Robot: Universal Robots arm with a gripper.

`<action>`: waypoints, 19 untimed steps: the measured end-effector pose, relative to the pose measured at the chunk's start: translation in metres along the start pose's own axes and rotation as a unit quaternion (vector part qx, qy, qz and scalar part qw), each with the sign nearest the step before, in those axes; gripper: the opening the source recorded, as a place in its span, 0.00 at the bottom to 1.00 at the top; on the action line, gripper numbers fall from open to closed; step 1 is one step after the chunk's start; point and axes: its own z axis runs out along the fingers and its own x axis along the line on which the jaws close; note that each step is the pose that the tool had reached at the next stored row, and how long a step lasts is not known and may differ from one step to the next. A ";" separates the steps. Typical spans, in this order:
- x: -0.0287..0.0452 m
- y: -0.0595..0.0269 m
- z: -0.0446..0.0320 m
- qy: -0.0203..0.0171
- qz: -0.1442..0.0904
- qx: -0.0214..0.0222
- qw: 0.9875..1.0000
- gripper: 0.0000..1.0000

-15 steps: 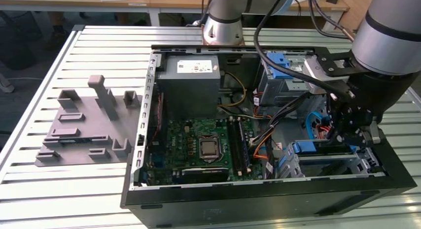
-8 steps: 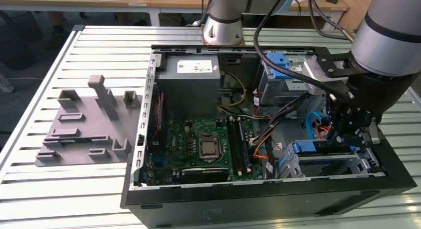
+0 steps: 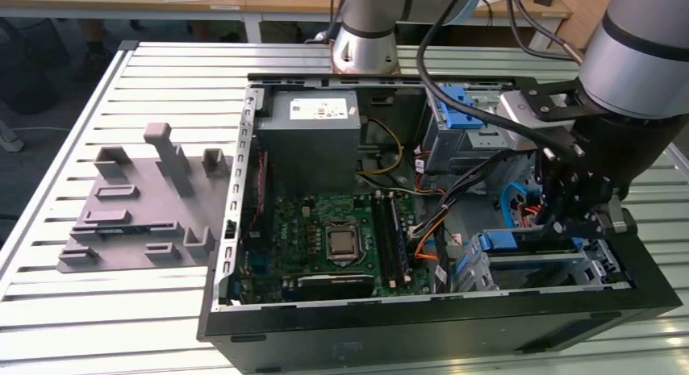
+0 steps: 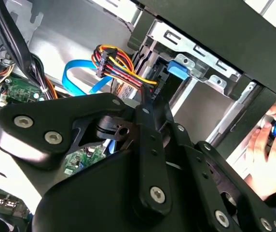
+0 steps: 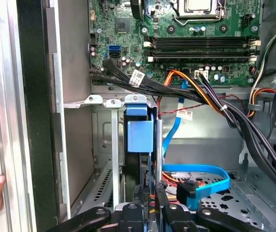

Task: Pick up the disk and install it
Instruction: 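Insert the first disk wire, then insert the second disk wire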

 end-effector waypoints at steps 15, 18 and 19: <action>0.0002 -0.0006 -0.0042 0.000 0.000 0.000 1.000 0.11; 0.0002 -0.0006 -0.0043 0.000 0.000 0.000 1.000 0.11; 0.0002 -0.0006 -0.0043 0.000 0.000 0.000 1.000 0.11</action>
